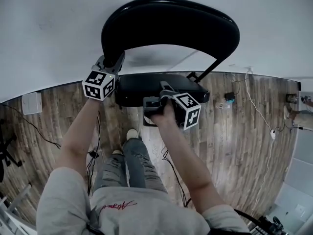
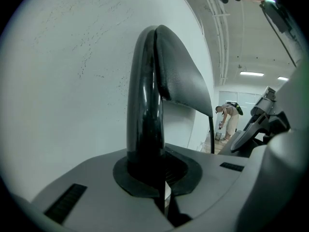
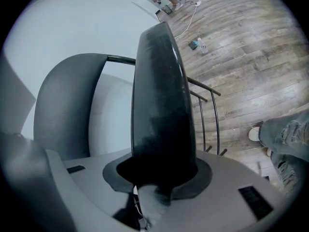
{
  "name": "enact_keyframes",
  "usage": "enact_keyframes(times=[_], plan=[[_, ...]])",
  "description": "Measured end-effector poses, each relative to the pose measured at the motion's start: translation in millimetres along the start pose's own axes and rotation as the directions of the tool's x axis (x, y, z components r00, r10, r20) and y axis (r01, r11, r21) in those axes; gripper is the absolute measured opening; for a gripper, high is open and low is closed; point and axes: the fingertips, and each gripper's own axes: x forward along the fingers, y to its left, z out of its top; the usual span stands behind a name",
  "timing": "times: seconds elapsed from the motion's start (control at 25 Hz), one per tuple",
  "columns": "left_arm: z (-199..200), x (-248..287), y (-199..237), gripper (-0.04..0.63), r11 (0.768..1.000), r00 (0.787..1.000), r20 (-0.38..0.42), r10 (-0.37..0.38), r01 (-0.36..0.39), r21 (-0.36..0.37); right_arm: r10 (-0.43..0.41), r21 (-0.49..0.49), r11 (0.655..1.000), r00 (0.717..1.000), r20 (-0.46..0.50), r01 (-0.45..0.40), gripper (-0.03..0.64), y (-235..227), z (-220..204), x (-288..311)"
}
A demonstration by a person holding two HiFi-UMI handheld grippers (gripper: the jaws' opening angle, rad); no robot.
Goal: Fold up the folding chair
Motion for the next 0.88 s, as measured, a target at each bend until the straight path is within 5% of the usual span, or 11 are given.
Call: enact_keyframes(times=[0.2,0.32,0.4,0.52,0.64,0.76,0.88], plan=[[-0.2,3.6,3.5,0.018,0.998,1.0,-0.008,0.009,-0.009,0.06,-0.023,0.01,1.0,1.0,-0.007,0.023,0.133,7.2,0.8,8.7],[6.1,-16.5,10.8,0.02,0.999,0.997,0.057,0.043,-0.044,0.013,-0.025,0.02,0.999,1.0,-0.012,0.026,0.134,11.0,-1.0,8.3],[7.8,-33.1,16.1,0.13,0.998,0.995,0.08,0.054,-0.053,-0.017,-0.032,0.028,0.999,0.999,-0.015,0.032,0.137,15.9,-2.1,11.4],[7.8,-64.0,15.4,0.155,0.995,0.988,0.111,0.103,-0.101,-0.023,-0.042,0.052,0.998,0.999,-0.011,0.043,0.142,25.5,-1.5,17.6],[4.3,-106.7,19.7,0.158,0.972,0.964,0.143,0.225,-0.212,-0.1,-0.065,0.072,0.995,0.998,0.001,0.065,0.147,39.1,0.9,28.3],[-6.2,-157.2,20.3,0.158,0.924,0.927,0.137,0.35,-0.318,-0.212,-0.1,0.071,0.993,0.995,0.006,0.099,0.147,47.8,1.1,38.4],[-14.6,-187.6,6.5,0.158,0.919,0.932,0.089,0.352,-0.326,-0.221,-0.147,0.051,0.988,0.989,0.013,0.146,0.147,50.1,1.2,48.9]])
